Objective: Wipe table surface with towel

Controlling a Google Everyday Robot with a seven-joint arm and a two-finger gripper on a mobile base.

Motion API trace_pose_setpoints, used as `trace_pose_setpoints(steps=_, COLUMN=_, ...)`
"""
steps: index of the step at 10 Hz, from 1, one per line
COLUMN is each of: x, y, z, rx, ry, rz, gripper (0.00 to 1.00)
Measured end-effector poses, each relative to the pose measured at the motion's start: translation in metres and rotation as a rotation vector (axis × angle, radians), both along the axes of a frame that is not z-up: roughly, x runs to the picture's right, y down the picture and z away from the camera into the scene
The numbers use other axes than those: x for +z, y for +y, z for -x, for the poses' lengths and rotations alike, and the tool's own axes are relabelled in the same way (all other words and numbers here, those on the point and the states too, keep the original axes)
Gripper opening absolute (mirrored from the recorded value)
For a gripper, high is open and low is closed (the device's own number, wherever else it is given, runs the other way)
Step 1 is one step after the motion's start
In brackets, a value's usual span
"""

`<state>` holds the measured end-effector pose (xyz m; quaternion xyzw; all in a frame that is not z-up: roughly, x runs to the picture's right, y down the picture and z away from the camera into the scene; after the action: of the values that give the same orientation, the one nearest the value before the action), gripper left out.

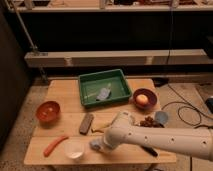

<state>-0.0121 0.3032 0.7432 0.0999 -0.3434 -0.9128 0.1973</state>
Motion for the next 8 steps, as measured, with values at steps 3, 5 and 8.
trace_pose_setpoints(steps=3, x=-0.021, y=0.019, z=-0.016, rx=-0.029, ry=0.001, rz=0.011, gripper=0.0)
trace_pose_setpoints(steps=5, x=-0.024, y=0.014, z=-0.033, rx=-0.014, ry=0.022, rz=0.005, gripper=0.0)
trace_pose_setpoints(steps=8, x=-0.008, y=-0.005, z=-0.05, rx=0.016, ry=0.069, rz=-0.014, gripper=0.0)
